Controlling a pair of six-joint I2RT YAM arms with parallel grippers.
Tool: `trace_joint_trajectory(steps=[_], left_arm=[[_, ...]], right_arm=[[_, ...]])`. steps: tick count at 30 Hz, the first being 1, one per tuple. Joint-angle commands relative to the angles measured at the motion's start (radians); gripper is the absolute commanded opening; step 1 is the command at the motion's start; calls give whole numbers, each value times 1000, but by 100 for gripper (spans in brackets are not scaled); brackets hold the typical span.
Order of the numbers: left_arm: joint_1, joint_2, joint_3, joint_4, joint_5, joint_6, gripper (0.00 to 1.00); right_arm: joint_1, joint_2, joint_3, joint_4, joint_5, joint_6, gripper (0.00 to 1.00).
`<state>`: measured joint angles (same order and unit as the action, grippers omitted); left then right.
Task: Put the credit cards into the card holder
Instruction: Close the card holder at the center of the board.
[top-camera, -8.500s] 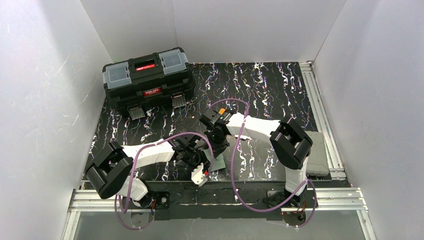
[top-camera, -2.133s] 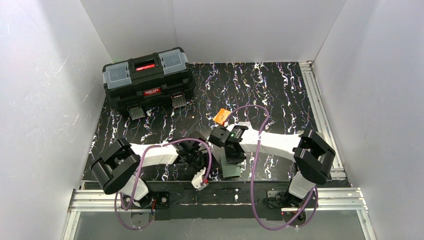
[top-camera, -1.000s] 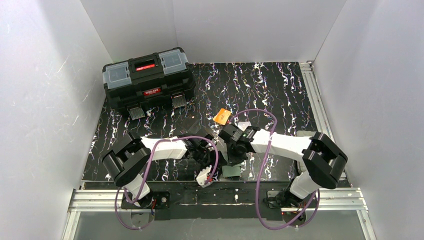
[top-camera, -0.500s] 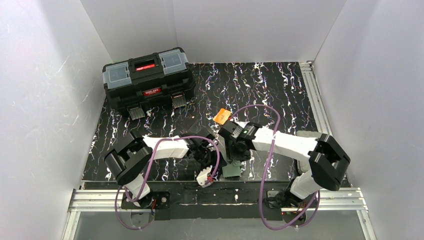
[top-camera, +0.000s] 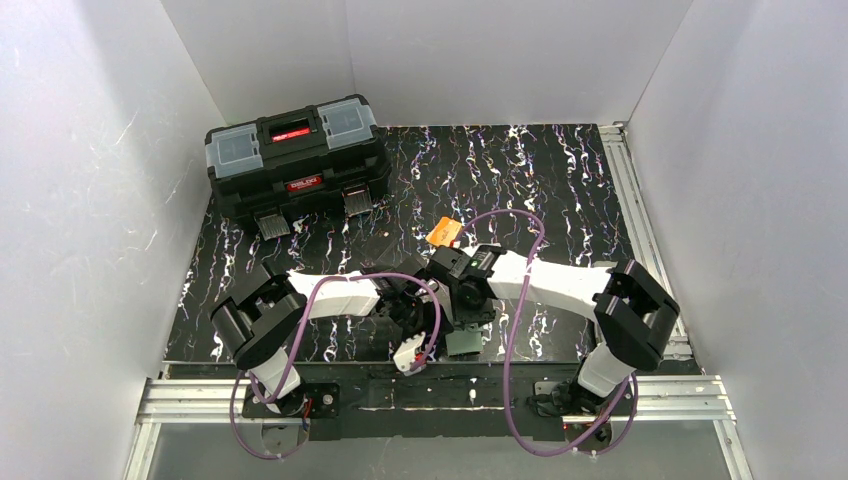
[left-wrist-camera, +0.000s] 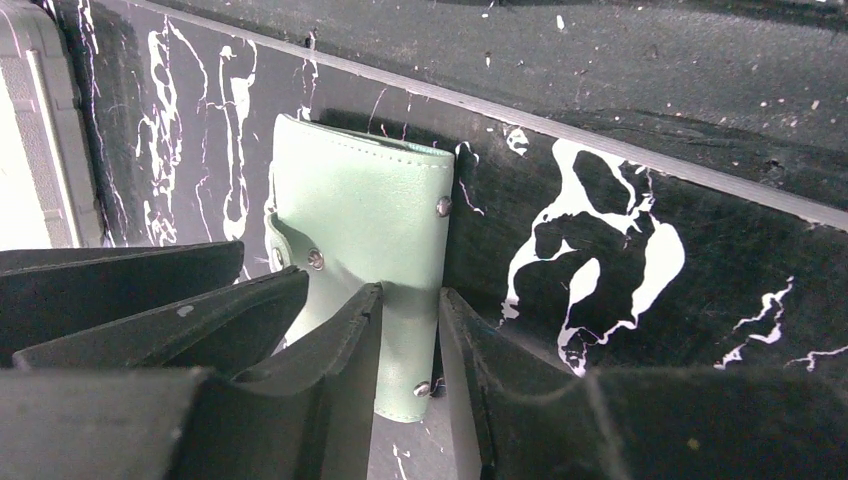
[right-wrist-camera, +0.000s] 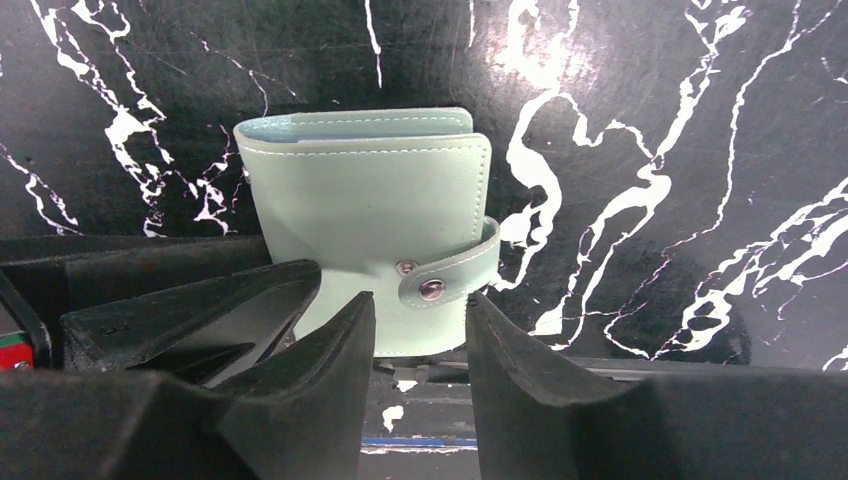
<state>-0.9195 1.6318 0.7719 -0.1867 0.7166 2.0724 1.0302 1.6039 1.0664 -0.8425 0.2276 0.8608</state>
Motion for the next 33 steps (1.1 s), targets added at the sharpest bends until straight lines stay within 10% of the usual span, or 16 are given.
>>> trace_joint_trajectory(steps=[1, 33], left_arm=[[-13, 33, -16, -114, -42, -10, 27], [-13, 17, -34, -90, -45, -32, 27]], right_arm=[[10, 18, 50, -39, 47, 15, 44], [48, 139, 90, -71, 15, 34, 43]])
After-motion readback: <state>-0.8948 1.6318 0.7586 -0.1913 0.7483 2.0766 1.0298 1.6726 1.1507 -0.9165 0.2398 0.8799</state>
